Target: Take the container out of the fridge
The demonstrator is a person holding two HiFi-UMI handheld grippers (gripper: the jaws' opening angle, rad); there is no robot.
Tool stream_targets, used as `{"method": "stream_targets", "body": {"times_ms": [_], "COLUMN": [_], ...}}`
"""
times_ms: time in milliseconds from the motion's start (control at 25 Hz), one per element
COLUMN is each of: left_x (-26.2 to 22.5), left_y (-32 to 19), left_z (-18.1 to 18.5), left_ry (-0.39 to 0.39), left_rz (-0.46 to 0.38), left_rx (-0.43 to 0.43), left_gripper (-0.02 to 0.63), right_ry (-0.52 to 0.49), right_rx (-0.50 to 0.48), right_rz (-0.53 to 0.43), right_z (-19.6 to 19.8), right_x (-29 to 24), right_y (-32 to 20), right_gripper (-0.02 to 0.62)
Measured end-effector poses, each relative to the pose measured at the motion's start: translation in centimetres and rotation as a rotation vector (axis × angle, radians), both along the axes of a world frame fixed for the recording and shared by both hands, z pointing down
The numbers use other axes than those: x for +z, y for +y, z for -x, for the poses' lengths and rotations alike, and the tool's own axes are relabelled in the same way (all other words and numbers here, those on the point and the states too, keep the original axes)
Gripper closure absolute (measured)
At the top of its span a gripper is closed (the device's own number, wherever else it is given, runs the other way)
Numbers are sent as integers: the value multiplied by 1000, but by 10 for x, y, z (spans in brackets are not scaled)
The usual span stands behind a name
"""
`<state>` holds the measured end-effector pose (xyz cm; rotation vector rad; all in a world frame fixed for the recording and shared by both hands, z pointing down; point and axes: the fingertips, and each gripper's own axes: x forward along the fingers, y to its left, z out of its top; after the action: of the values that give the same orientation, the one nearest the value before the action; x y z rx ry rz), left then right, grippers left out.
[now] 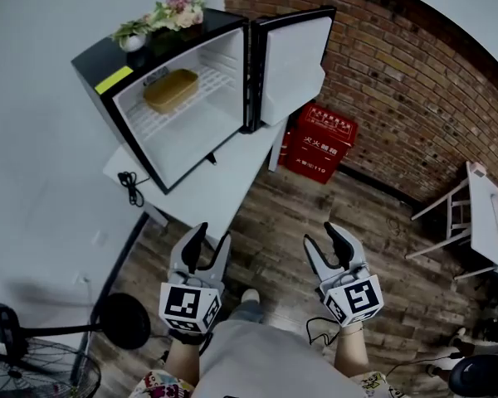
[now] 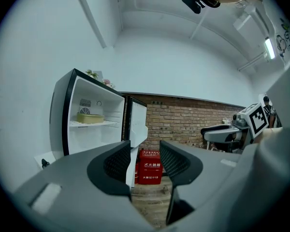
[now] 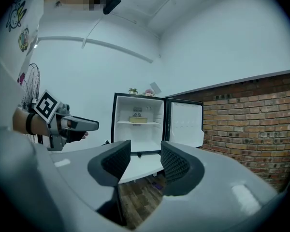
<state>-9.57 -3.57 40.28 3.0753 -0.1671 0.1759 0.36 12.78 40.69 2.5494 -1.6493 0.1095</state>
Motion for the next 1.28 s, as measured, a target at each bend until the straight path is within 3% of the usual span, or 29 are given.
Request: {"method": "stream_targets", "body": {"times_ms": [760, 1280], "left_x": [17, 12], "left_y": [-82, -129], "left_z": [-26, -86], "left_ry": [-22, -19], "left_rz": [21, -8], "left_rx": [-110, -350], "left_gripper": [387, 354], "right_ry": [-45, -33], "right_rx": [-102, -361], "right_rz": [18, -17], "right_z": [-58, -146], "right_x": [16, 8], "right_y": [-91, -183], "right_gripper": [374, 373]}}
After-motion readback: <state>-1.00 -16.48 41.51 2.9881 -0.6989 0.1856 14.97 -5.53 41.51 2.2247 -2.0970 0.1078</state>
